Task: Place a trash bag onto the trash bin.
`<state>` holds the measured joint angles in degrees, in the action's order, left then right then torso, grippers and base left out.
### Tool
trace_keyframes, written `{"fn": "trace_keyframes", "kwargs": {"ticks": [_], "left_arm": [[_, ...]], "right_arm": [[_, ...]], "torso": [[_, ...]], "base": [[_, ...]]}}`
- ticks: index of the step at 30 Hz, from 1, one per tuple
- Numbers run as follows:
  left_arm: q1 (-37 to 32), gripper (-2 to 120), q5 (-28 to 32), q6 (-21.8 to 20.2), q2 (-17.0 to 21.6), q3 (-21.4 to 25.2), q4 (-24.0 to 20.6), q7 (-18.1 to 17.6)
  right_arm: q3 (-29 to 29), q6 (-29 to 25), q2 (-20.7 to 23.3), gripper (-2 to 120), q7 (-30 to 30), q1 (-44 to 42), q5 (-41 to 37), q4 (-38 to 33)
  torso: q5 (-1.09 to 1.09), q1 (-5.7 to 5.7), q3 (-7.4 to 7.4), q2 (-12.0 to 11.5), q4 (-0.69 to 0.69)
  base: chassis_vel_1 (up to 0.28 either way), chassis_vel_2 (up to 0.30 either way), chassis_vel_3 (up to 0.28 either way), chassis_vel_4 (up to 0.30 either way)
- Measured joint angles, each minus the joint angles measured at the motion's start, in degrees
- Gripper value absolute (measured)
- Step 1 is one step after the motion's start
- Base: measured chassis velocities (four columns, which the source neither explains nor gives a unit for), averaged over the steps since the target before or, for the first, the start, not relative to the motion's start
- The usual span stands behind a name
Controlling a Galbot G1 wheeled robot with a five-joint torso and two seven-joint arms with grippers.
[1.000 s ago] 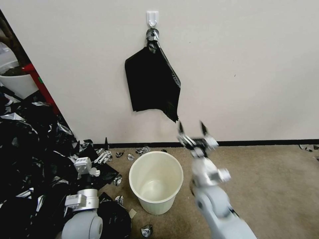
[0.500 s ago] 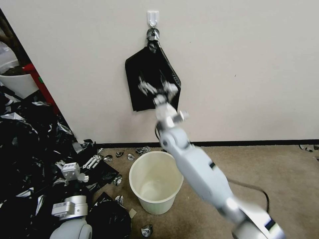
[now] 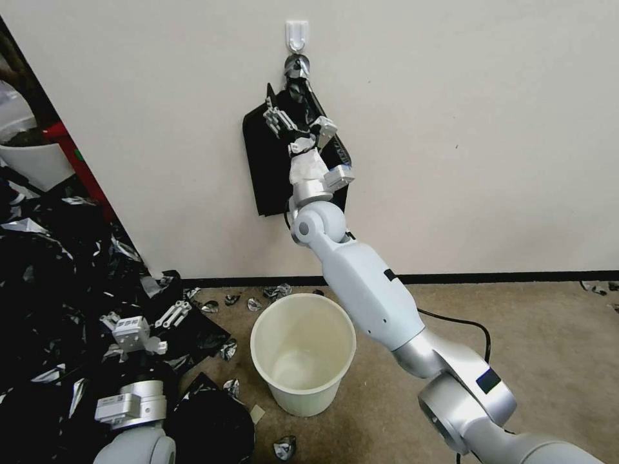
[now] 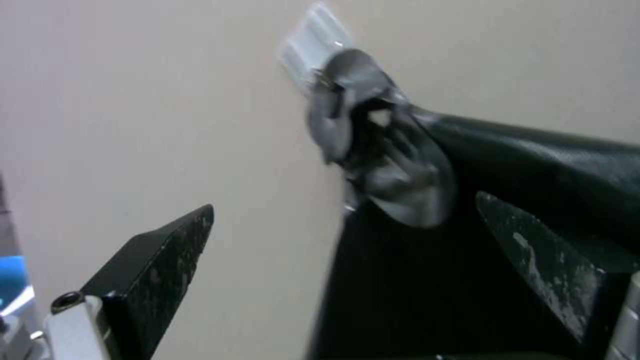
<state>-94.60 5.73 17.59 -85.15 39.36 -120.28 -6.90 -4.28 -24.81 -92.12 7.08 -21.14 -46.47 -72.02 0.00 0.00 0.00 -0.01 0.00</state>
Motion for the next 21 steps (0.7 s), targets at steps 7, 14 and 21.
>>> {"fn": "trace_keyframes", "kwargs": {"ticks": [7, 14, 21], "left_arm": [[0.44, 100, -0.12, -0.09, -0.09, -0.31, 0.73, -0.25], [0.50, 100, -0.17, 0.05, 0.07, -0.12, 1.49, -0.67], [0.49, 100, -1.09, 0.26, 0.04, -0.28, 1.63, -1.40]], "right_arm": [[0.69, 1.06, -0.01, 100, 1.74, -0.02, 0.79, 1.76], [1.06, 1.05, -0.28, 100, 0.46, 1.90, 0.29, 3.35], [0.77, 0.38, -0.19, 100, -2.03, 3.90, -1.67, 4.70]], "torso": [[0.00, 0.00, 0.00, 0.00, 0.00], [0.00, 0.00, 0.00, 0.00, 0.01], [0.00, 0.00, 0.00, 0.01, 0.00]], "base": [[0.000, 0.000, 0.000, 0.000], [0.000, 0.000, 0.000, 0.000], [0.000, 0.000, 0.000, 0.000]]}}
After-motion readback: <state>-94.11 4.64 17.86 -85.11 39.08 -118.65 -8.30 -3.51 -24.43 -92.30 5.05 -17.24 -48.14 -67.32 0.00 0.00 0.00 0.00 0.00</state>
